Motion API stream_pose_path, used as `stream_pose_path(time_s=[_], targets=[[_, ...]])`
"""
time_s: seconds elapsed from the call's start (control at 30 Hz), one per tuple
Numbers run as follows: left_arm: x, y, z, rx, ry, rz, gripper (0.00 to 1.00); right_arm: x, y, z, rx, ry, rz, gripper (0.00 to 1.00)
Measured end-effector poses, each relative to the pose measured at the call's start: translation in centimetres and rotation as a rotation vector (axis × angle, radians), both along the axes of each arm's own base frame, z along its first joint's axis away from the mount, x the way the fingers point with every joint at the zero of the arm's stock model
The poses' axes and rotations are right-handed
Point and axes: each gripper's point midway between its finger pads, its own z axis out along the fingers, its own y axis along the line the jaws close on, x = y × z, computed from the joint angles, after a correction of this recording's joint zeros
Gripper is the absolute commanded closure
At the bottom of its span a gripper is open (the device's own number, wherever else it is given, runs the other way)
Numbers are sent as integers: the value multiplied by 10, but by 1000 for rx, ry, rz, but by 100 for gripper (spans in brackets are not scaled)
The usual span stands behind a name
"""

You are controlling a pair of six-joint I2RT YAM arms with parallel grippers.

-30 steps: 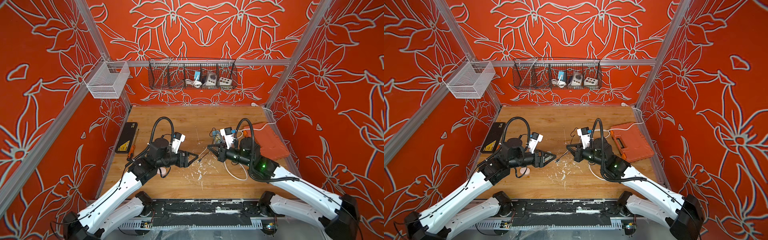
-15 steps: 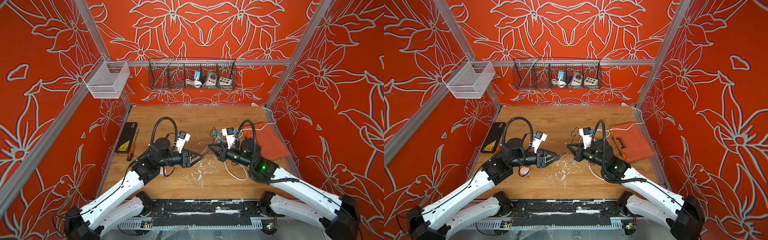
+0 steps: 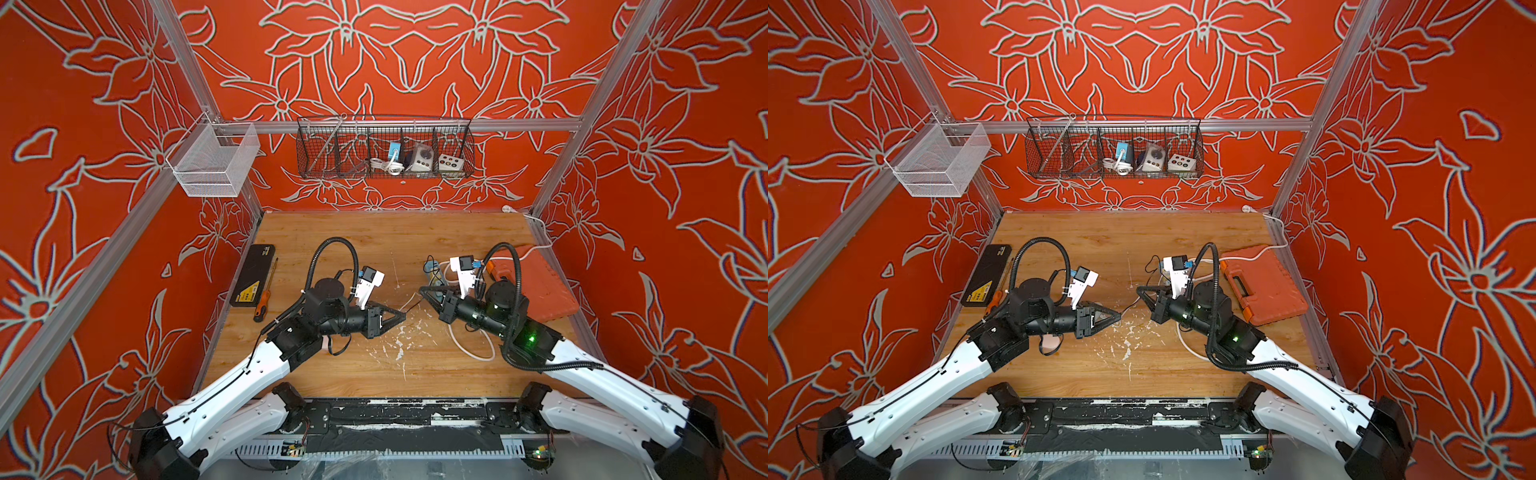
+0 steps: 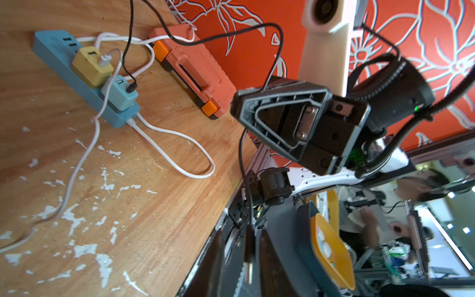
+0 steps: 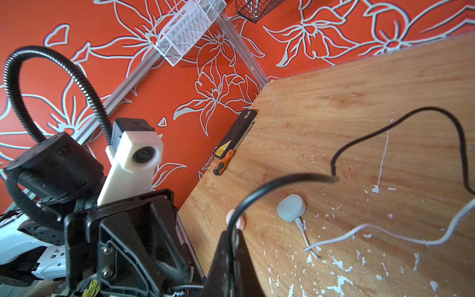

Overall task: Charge the bluetooth headset
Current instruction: Adjust the charging cable.

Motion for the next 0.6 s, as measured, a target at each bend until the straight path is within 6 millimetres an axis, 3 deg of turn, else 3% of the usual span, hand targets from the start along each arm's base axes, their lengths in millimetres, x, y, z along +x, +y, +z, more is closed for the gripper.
stream_pose_path(time_s=[0.1, 0.17, 0.27, 0.33, 0.43, 0.6], targets=[[0, 0, 2, -5, -7, -4, 100, 0, -1, -3, -3, 5, 0, 100], [0, 0, 3, -4, -10, -5, 100, -1, -1, -3, -3, 5, -1, 94], [-1, 0, 3, 4, -19, -7, 100, -3, -4, 0, 3, -3, -7, 93], [-1, 0, 6, 5, -27, -8, 100, -4, -8, 2, 8, -10, -14, 87], [-1, 0, 8, 11, -39, -11, 100, -7, -14, 3, -3, -19, -26, 67], [-2, 4, 11, 56, -62, -12, 100, -14, -28, -7, -66, -15, -43, 64]])
